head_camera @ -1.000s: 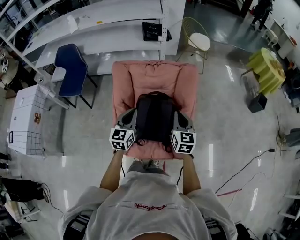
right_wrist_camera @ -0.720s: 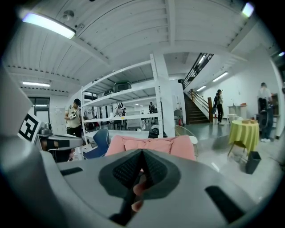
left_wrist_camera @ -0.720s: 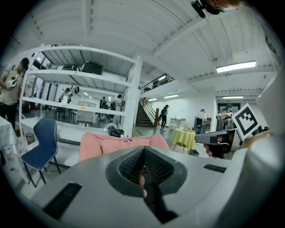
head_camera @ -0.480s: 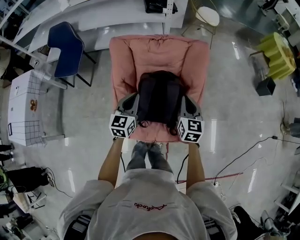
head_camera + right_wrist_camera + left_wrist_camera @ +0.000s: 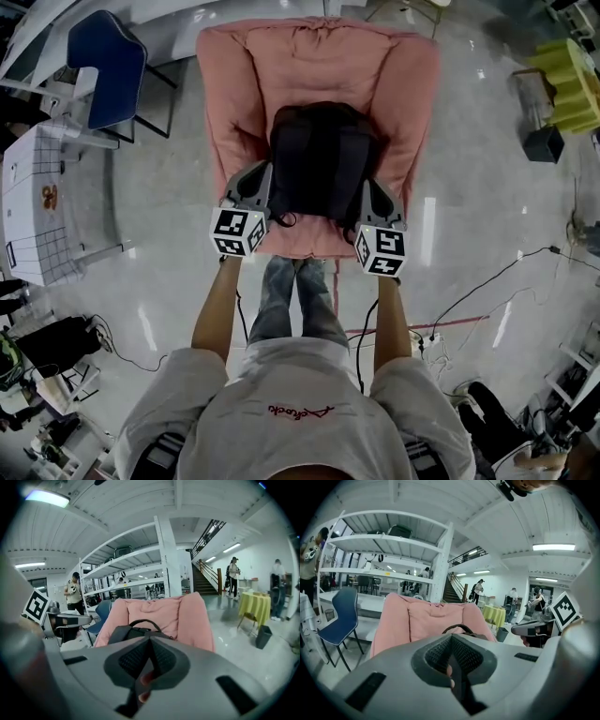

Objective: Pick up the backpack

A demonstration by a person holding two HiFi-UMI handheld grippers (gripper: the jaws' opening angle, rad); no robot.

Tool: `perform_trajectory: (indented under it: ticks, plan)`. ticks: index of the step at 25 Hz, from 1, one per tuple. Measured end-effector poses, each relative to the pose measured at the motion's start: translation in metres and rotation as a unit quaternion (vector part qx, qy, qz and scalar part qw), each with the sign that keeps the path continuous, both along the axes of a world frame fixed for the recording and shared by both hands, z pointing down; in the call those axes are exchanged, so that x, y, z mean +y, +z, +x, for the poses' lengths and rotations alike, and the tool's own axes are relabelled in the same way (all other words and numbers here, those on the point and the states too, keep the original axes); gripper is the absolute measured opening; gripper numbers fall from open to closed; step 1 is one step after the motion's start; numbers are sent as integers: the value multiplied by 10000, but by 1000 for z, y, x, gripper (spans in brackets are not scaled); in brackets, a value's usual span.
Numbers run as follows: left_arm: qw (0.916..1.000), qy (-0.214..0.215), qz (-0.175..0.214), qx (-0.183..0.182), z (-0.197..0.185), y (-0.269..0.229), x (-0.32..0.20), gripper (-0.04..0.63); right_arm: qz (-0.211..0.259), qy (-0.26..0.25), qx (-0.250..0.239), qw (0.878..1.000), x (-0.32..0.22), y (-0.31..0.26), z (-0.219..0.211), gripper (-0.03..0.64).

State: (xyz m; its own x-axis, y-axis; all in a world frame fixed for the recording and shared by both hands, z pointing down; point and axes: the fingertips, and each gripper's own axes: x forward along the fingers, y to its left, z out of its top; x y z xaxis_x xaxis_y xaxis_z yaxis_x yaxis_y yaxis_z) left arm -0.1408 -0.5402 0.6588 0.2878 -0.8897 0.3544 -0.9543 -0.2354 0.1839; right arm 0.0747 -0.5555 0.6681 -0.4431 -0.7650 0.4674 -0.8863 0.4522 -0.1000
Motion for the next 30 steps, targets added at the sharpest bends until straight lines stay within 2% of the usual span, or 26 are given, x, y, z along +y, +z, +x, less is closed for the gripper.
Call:
perform_trajectory:
  ticks: [12, 16, 18, 19, 20, 22, 25, 30]
  plan:
    - [9993, -1, -380, 16, -1, 90, -1, 0, -481, 9, 99, 9988, 13, 94, -1, 18]
    - [9985, 189, -506, 75, 1, 108, -6, 1, -517, -53, 129, 9986, 13, 112, -7, 18]
    - [9981, 295, -544, 62, 2, 115, -9, 50, -508, -130, 88, 9986, 13, 117, -11, 21]
    - [9978, 359, -549, 61, 4, 118, -10, 115, -509, -181, 33, 9985, 13, 119, -14, 35]
    - [9974, 438, -560, 62, 6, 120, -11, 184, -506, -241, -31, 9984, 12, 119, -17, 118]
    - [9962, 611, -619, 73, 10, 125, -14, 259, -502, -367, -142, 9980, 11, 120, -19, 196]
    - [9949, 749, -678, 84, 13, 130, -19, 289, -544, -497, -224, 9970, 5, 124, -17, 273]
    - [9927, 1027, -625, 93, 21, 133, -36, 334, -559, -624, -272, 9961, -14, 134, -13, 327]
